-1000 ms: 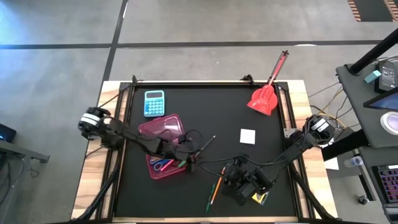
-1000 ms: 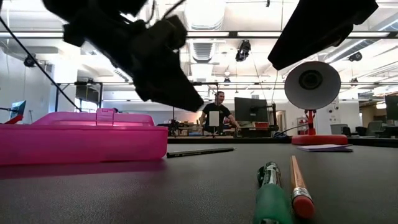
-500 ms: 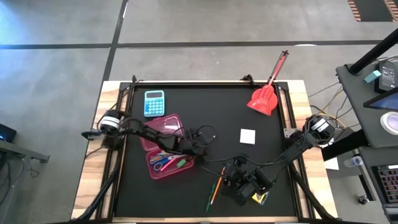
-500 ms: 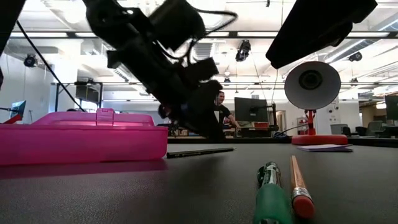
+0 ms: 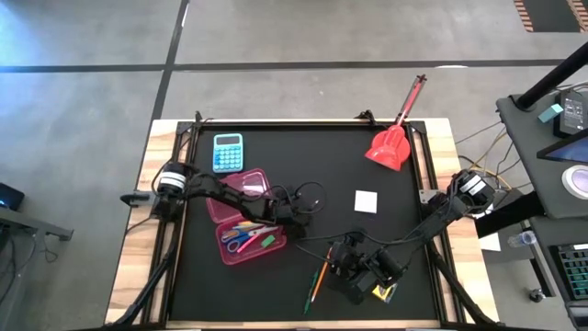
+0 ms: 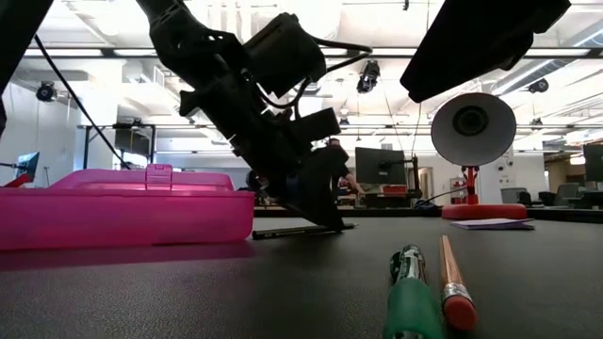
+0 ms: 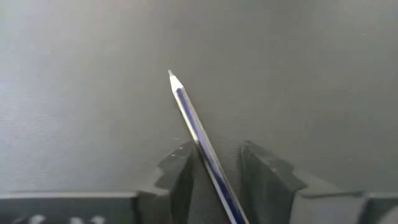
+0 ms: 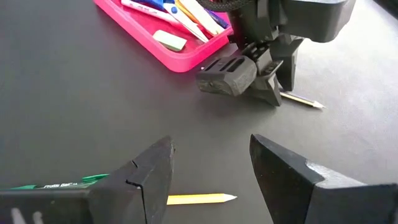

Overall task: Pack school essentials
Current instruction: Put the blue pencil into the pink supply box

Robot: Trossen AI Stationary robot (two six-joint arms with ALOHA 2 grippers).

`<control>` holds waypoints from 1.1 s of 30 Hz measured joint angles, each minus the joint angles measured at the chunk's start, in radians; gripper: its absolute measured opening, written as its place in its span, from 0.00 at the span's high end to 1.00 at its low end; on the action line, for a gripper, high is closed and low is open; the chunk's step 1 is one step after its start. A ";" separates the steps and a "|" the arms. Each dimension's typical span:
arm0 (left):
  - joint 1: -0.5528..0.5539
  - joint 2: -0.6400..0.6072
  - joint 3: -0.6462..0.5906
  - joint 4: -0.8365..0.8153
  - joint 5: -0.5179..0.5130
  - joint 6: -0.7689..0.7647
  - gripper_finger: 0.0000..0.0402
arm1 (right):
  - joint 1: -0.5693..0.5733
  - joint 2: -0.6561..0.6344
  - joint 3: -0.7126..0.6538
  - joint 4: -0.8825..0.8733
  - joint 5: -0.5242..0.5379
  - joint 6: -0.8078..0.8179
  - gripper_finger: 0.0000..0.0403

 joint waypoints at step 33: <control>-0.033 -0.185 -0.028 0.046 0.024 0.183 0.98 | 0.000 0.000 0.000 0.022 0.000 0.000 0.50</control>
